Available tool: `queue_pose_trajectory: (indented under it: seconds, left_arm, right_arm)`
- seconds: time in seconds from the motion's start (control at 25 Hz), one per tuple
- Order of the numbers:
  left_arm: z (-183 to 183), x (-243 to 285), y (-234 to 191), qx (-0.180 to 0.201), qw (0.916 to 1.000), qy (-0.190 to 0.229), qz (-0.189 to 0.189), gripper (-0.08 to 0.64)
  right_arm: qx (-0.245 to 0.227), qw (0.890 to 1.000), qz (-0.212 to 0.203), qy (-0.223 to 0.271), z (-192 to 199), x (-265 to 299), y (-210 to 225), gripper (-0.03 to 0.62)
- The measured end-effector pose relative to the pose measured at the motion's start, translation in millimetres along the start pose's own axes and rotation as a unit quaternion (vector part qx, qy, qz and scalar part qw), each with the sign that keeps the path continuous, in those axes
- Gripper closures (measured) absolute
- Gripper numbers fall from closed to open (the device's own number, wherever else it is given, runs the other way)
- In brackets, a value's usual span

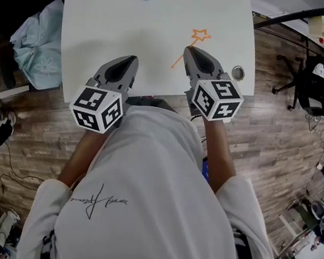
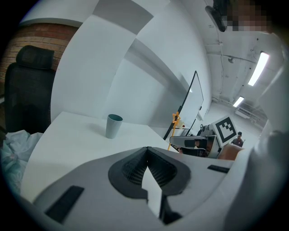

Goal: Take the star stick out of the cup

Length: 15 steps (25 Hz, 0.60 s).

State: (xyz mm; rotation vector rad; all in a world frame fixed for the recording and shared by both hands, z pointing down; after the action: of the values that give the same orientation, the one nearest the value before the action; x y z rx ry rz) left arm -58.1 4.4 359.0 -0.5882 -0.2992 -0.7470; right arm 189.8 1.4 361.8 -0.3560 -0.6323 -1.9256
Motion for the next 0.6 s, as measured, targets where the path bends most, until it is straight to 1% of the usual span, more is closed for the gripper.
queue_pose_trajectory:
  seconds: [0.16,0.6]
  left_arm:
    - [1.5,-0.2,-0.8,-0.001,1.0000,-0.003,0.000,0.552]
    - [3.6,-0.4,-1.5,-0.004,1.0000,-0.005,0.000,0.552]
  right_arm:
    - [-0.002,1.000,-0.004,-0.008,3.7,-1.0,0.9,0.568]
    - [-0.036,0.999,-0.023,-0.030,2.2,-3.1,0.8,0.569]
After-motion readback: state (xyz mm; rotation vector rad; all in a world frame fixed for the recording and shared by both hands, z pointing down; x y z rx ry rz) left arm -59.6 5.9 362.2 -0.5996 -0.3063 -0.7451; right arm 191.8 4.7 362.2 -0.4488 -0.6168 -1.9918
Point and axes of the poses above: the fingertips, and each gripper's own axes: x forward along the fingers, y to its right, z out of its underside, the point moved 10 cm from there along -x, backward along the fingers, and after that the axes turned 4 degrees about -y, right-handed, at the moved point
